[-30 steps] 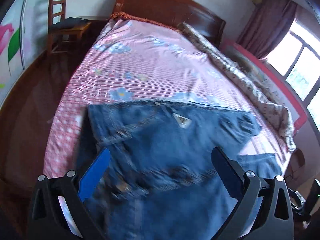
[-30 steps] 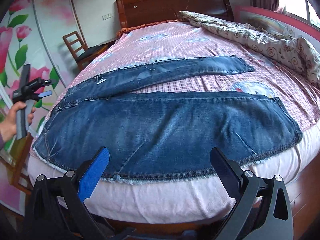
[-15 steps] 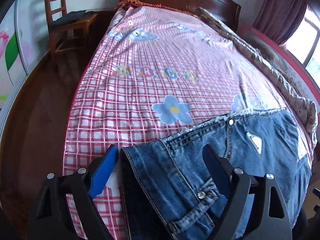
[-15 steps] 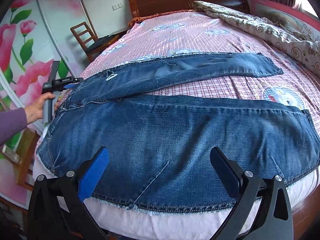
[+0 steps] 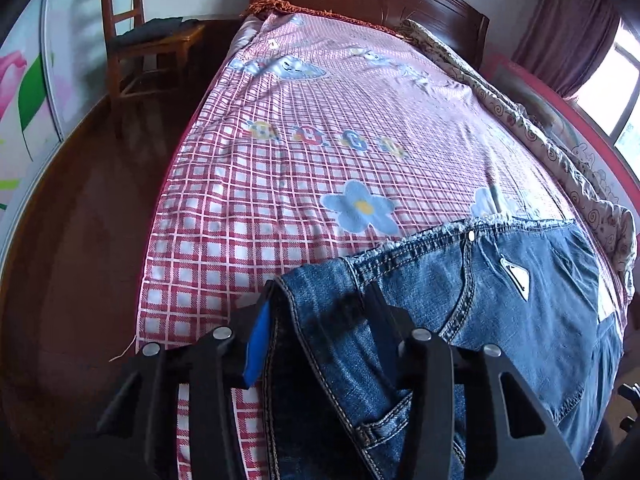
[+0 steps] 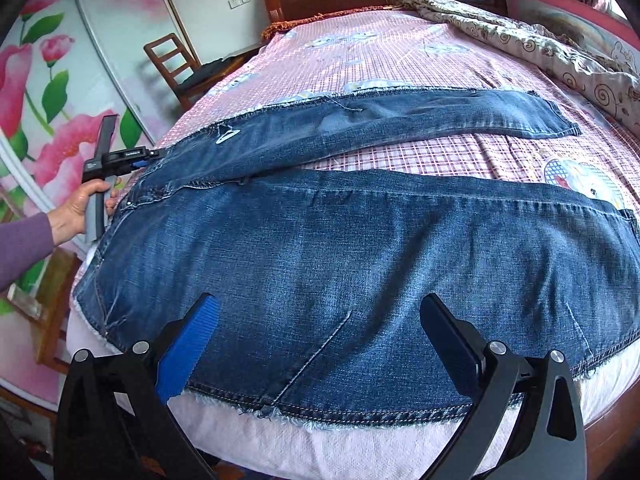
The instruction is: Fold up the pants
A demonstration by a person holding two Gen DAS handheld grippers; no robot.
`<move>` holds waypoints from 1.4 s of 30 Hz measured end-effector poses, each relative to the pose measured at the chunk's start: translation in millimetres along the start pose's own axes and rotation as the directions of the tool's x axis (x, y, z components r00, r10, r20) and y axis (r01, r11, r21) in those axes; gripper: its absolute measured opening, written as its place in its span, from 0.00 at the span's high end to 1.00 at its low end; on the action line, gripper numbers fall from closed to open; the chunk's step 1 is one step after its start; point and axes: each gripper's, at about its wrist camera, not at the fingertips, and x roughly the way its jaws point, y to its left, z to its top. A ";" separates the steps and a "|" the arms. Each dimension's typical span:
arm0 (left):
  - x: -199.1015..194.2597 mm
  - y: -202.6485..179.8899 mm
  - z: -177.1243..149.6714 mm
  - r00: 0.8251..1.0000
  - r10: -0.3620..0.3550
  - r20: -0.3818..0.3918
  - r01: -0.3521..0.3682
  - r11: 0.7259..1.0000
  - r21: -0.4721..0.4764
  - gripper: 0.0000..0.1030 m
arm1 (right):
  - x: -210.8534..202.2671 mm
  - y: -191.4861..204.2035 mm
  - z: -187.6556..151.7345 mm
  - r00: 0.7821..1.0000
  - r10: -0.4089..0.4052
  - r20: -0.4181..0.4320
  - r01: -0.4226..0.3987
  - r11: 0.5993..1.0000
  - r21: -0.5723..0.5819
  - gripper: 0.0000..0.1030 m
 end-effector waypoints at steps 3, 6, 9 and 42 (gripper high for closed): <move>-0.5 -2.8 -1.9 0.999 0.033 0.022 -0.032 0.999 -0.029 0.69 | -0.2 -10.5 4.3 1.000 0.015 -0.007 -0.015 1.000 0.011 0.03; 3.0 -9.1 -5.5 0.996 0.080 0.039 -0.079 0.997 -0.011 0.70 | -1.5 -50.3 31.2 1.000 0.001 -0.026 0.001 0.998 0.065 0.03; 7.6 -21.1 -6.9 0.989 0.141 0.038 -0.143 0.989 0.046 0.69 | -11.2 -109.9 78.0 1.000 -0.010 0.019 0.007 0.987 0.161 0.03; -15.0 -47.1 4.2 0.976 0.197 0.096 -0.203 0.978 0.055 0.88 | 118.9 -337.5 340.1 0.938 -0.337 -0.077 0.342 0.938 0.065 0.84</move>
